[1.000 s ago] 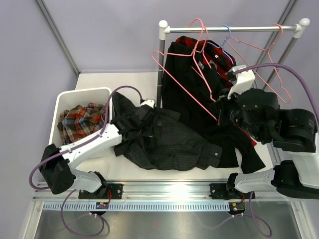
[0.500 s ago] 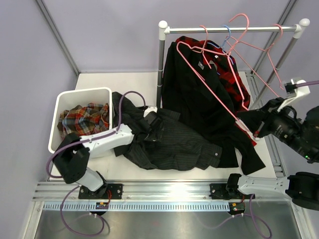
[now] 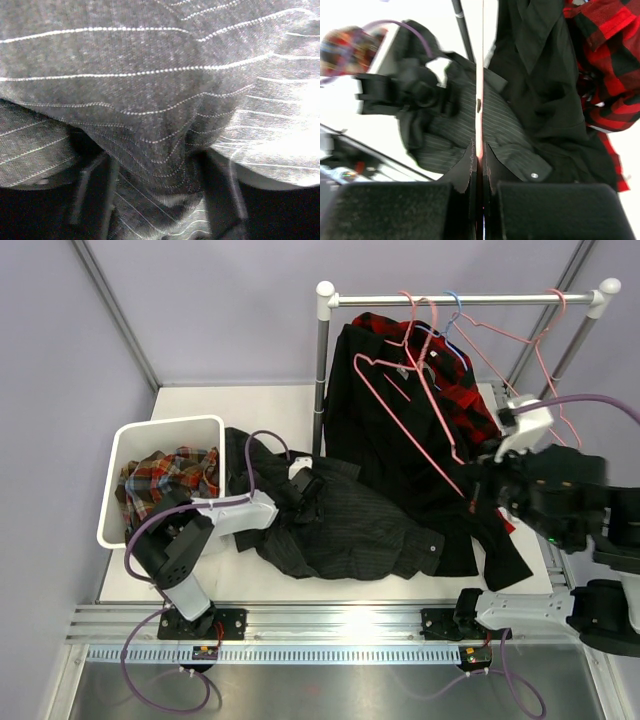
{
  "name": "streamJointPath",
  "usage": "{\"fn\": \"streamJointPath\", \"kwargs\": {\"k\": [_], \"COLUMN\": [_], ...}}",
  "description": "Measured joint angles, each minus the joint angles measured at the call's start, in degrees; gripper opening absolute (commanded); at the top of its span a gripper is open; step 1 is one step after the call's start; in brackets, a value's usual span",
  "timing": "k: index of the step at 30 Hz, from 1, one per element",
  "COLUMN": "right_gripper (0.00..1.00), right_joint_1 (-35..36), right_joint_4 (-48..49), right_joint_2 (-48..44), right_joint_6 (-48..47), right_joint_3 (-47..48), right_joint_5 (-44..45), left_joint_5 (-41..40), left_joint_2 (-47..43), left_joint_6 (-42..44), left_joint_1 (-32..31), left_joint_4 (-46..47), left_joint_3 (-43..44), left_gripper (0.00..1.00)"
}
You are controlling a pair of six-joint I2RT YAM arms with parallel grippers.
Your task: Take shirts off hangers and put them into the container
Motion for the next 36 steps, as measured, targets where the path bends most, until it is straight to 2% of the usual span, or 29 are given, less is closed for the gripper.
{"fn": "streamJointPath", "kwargs": {"k": [1, 2, 4, 5, 6, 11, 15, 21, 25, 29, 36], "right_gripper": [0.0, 0.0, 0.0, 0.0, 0.0, 0.0, 0.0, 0.0, 0.0, 0.0, 0.01], "right_joint_1": [0.0, 0.0, 0.0, 0.0, 0.0, -0.1, -1.0, -2.0, -3.7, -6.9, -9.6], "right_joint_4": [0.1, 0.2, 1.4, 2.2, 3.1, 5.6, 6.8, 7.6, 7.6, 8.9, 11.9], "right_joint_2": [1.1, 2.6, 5.8, 7.3, 8.8, 17.9, 22.0, 22.2, 22.1, 20.6, 19.7], "right_joint_6": [-0.5, -1.2, -2.9, -3.8, -4.6, -8.7, -11.0, -11.9, -11.8, -11.4, -10.8], "right_joint_3": [-0.3, -0.6, -0.7, -0.7, -0.6, 4.3, 8.6, 9.8, 9.4, 4.7, -3.3], "right_joint_5": [0.5, 1.2, 2.5, 3.4, 4.3, 7.9, 9.2, 10.4, 10.3, 9.7, 6.3], "left_joint_5": [0.5, 1.3, 2.4, 2.4, 2.5, 1.9, 3.6, 4.0, 3.4, 1.3, -8.3], "left_joint_2": [-0.3, -0.6, -1.1, -1.4, -1.8, -7.0, -11.8, -22.1, -28.4, -34.4, -38.7], "left_joint_6": [-0.2, -0.5, -1.4, -1.8, -2.4, -3.4, -3.7, -2.8, -2.2, -1.1, 4.9], "left_joint_1": [0.1, 0.1, -0.1, -0.3, -0.3, -0.3, -3.6, -5.9, -6.5, -7.4, -7.4], "left_joint_4": [1.9, 3.9, 6.4, 7.5, 8.3, 9.4, 3.4, -7.7, -12.4, -18.6, -29.7], "left_joint_3": [-0.9, -1.9, -3.2, -3.9, -4.5, -6.8, -8.2, -6.8, -3.1, 2.1, 20.8], "left_gripper": [0.48, 0.35, 0.22, 0.09, 0.01, 0.0, 0.0, 0.0, 0.0, 0.0, 0.0]}}
